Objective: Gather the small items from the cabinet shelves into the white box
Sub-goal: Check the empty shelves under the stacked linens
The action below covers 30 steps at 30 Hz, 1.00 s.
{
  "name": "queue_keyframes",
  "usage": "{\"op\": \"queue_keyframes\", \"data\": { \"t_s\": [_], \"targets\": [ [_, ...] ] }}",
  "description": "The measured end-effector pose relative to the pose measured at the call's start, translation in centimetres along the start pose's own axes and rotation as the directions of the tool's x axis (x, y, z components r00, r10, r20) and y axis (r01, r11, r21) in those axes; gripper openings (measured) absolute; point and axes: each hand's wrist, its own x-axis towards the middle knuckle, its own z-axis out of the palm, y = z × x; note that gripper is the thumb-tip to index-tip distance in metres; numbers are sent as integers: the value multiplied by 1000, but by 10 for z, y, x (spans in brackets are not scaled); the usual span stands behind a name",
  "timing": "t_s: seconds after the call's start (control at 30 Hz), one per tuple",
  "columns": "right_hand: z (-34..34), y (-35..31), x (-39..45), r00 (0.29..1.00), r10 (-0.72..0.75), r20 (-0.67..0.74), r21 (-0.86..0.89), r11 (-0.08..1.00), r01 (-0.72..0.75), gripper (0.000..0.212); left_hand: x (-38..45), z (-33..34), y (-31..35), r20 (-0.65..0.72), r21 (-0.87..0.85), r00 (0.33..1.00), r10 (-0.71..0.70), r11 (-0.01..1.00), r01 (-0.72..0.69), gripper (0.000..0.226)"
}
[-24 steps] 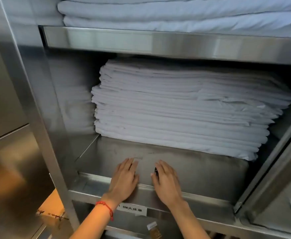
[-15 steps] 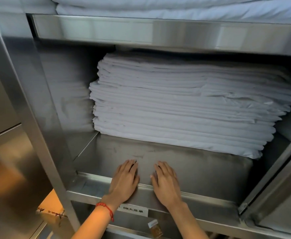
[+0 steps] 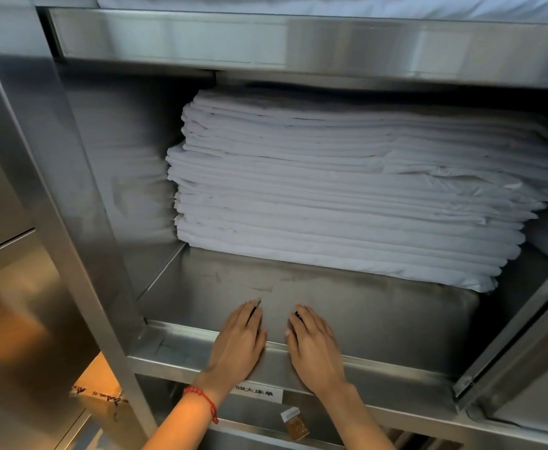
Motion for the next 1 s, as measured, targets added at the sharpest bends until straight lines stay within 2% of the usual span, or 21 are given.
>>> {"op": "queue_keyframes", "data": {
  "t_s": [0.3,0.37,0.43,0.6,0.83,1.0],
  "targets": [
    [-8,0,-14,999,6,51,1,1000,-6,44,-13,-2,8,20,-21,998,55,998,-54,46],
    [-9,2,-17,999,-3,46,-12,1000,4,36,-15,0,8,0,-20,996,87,996,-87,36],
    [-9,3,-19,1000,-19,13,-26,999,19,29,-17,1,8,-6,-22,995,95,995,-95,43],
    [-10,5,-23,999,-36,7,-29,999,36,50,-20,0,11,-53,-17,993,102,995,-103,51],
    [-8,8,-25,995,-99,7,21,995,99,48,-23,-2,16,-130,3,984,120,993,-121,48],
    [-6,9,-24,990,-137,45,62,989,134,56,-23,-2,16,-163,-2,979,121,992,-123,48]
  ]
}}
